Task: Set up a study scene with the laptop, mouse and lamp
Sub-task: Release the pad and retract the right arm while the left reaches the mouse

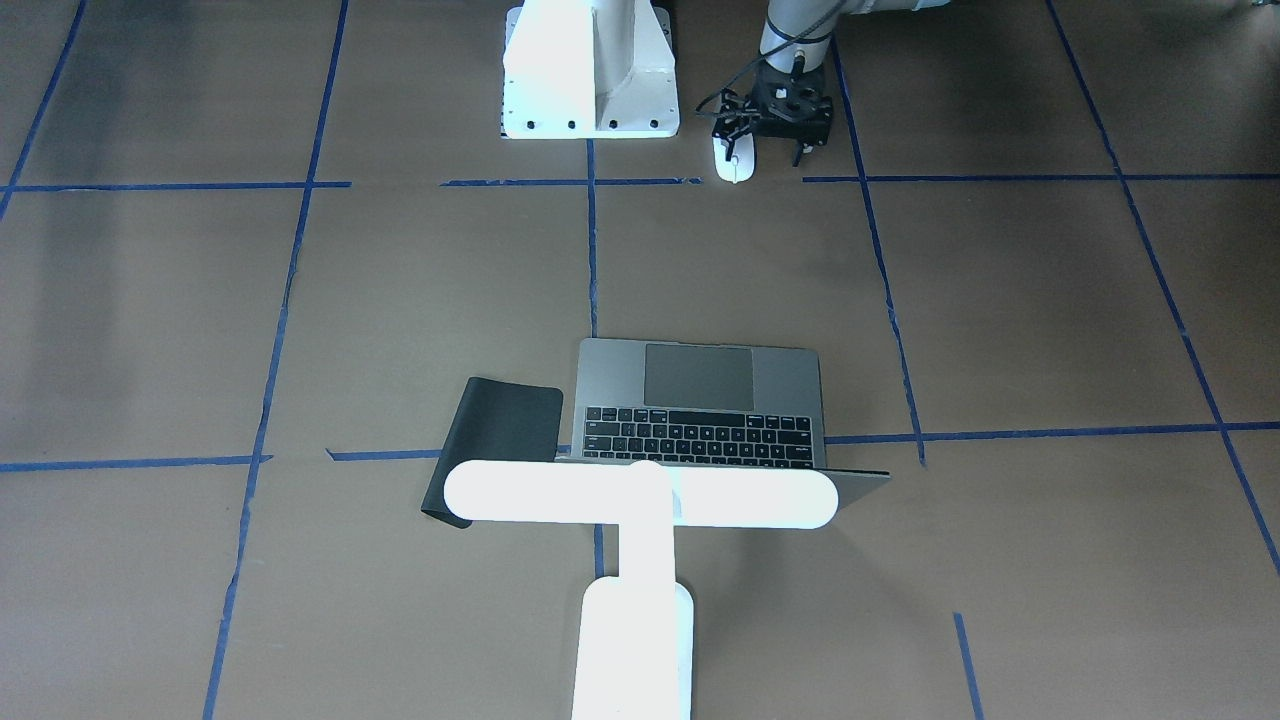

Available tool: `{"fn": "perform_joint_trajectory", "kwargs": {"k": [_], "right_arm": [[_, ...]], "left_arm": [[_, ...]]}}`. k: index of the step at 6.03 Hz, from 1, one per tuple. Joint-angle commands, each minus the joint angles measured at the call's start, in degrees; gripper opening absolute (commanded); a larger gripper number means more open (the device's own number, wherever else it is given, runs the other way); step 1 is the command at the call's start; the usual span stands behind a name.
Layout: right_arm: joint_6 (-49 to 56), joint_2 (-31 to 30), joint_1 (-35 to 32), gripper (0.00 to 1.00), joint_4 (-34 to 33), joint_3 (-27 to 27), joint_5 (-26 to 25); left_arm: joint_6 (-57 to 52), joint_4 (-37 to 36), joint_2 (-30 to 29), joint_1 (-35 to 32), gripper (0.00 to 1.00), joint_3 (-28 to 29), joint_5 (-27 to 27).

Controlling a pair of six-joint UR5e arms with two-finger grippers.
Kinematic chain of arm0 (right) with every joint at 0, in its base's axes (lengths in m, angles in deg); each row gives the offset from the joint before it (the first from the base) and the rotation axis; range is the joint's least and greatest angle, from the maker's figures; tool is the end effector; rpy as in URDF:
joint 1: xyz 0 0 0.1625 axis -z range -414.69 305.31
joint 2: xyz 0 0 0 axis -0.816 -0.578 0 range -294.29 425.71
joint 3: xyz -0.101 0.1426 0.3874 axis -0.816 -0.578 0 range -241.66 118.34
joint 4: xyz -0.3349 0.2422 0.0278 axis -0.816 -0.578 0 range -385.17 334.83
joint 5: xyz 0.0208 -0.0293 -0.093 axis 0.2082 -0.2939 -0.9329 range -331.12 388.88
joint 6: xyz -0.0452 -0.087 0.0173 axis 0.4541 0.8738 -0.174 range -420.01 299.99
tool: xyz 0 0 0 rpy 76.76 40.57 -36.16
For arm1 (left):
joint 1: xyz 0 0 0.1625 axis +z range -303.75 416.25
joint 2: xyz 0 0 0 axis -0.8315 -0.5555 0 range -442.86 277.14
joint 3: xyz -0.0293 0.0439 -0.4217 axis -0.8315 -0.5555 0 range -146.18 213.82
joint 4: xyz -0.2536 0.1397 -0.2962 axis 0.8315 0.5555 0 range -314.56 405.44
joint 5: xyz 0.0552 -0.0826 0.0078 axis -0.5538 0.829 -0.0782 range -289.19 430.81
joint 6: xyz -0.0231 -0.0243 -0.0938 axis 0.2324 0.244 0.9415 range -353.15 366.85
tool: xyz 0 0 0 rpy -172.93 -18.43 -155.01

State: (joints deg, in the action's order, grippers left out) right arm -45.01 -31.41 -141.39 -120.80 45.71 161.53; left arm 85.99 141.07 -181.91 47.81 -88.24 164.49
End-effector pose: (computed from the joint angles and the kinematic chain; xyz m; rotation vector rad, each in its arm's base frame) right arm 0.0405 -0.4415 0.5795 0.1529 -0.7358 -0.3343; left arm 0.4790 -0.1994 0.3200 0.0769 0.8141 0.0659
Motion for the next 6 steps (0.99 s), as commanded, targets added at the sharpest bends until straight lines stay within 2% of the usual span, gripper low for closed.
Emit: {"fn": "perform_joint_trajectory", "kwargs": {"k": [1, 6], "right_arm": [[1.3, -0.9, -1.1, 1.0, -0.1, 0.0, 0.2], [1.3, -1.6, -1.1, 1.0, 0.0, 0.1, 0.3]], "left_arm": [[2.0, 0.0, -0.4, 2.8, 1.0, 0.4, -0.6], [2.1, 0.1, -2.8, 5.0, 1.0, 4.3, -0.4]]}}
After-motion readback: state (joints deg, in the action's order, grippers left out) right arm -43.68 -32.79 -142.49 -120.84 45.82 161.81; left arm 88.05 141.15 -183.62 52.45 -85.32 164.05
